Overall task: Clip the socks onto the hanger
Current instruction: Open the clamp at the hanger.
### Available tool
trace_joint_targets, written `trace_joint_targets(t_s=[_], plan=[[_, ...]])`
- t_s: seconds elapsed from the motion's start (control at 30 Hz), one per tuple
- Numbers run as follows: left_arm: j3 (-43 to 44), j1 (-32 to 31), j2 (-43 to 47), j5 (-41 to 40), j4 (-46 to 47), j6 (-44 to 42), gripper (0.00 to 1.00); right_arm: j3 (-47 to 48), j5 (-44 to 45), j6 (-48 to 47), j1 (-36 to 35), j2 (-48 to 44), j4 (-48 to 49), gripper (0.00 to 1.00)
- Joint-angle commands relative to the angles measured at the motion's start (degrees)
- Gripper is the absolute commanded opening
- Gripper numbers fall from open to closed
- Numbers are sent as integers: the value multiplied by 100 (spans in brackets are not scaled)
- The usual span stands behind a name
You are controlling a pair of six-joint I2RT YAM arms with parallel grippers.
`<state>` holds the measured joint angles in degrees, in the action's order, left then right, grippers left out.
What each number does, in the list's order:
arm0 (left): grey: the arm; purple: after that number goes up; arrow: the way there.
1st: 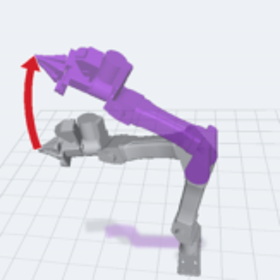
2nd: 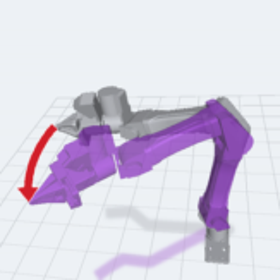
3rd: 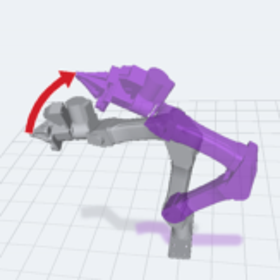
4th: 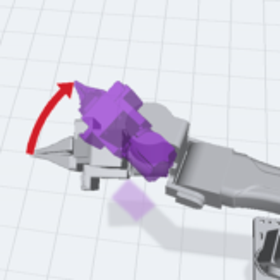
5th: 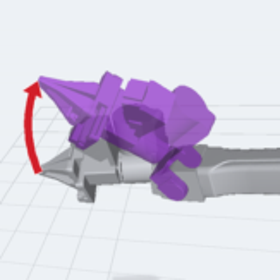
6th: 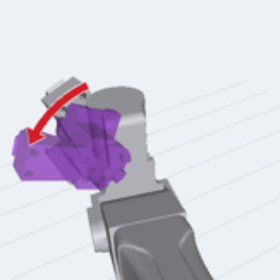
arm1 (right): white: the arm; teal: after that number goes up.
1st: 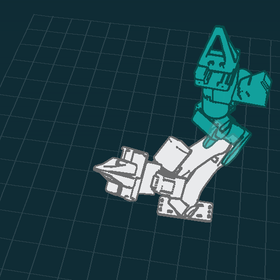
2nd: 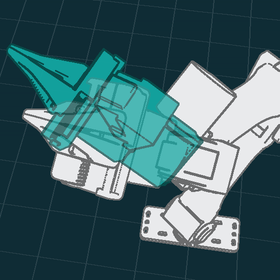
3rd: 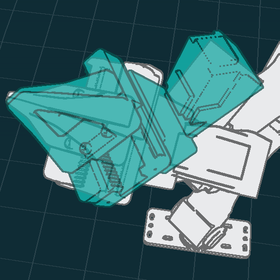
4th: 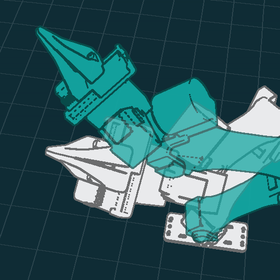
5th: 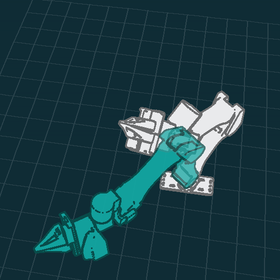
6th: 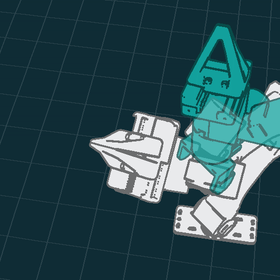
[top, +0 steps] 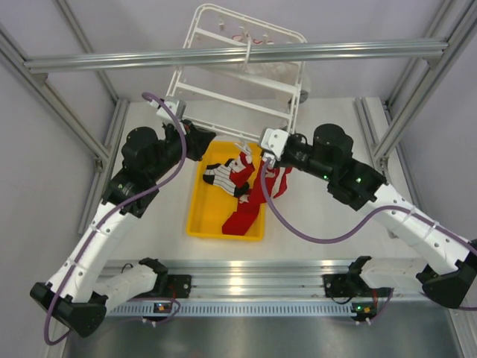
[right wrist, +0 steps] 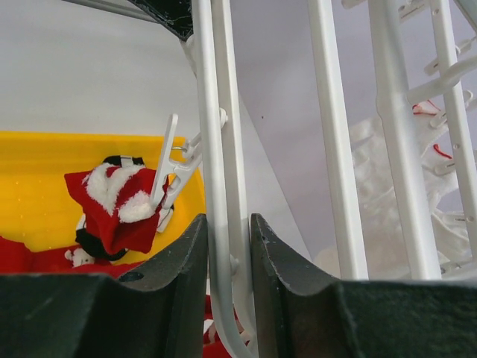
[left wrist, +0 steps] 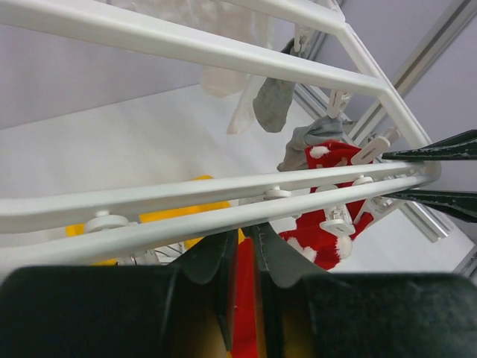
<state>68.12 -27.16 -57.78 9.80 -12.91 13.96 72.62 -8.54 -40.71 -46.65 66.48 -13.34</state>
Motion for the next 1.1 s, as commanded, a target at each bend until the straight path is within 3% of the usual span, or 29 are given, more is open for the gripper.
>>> trace_joint_targets(t_s=[0.0, 0.03, 0.17, 0.37, 0.77, 0.93, 1.07], plan=[[0, -35, 74, 136, 377, 300, 15, 147, 19, 458, 244, -188, 517, 5], [43, -44, 65, 171, 333, 353, 8, 191, -16, 554, 253, -188, 508, 7], [44, -88, 65, 206, 210, 555, 0, 288, -402, 932, 253, -398, 447, 18], [61, -97, 109, 250, 131, 573, 0, 516, -420, 1205, 245, -460, 183, 30], [404, -97, 91, 355, -344, 881, 0, 138, -2230, 2339, 148, -953, 1071, 33], [509, -97, 74, 479, -370, 898, 0, 139, -2057, 2498, -352, -733, 1237, 33], [518, -97, 56, 601, -379, 960, 0, -142, -804, 1936, -1124, -584, 1552, 31]])
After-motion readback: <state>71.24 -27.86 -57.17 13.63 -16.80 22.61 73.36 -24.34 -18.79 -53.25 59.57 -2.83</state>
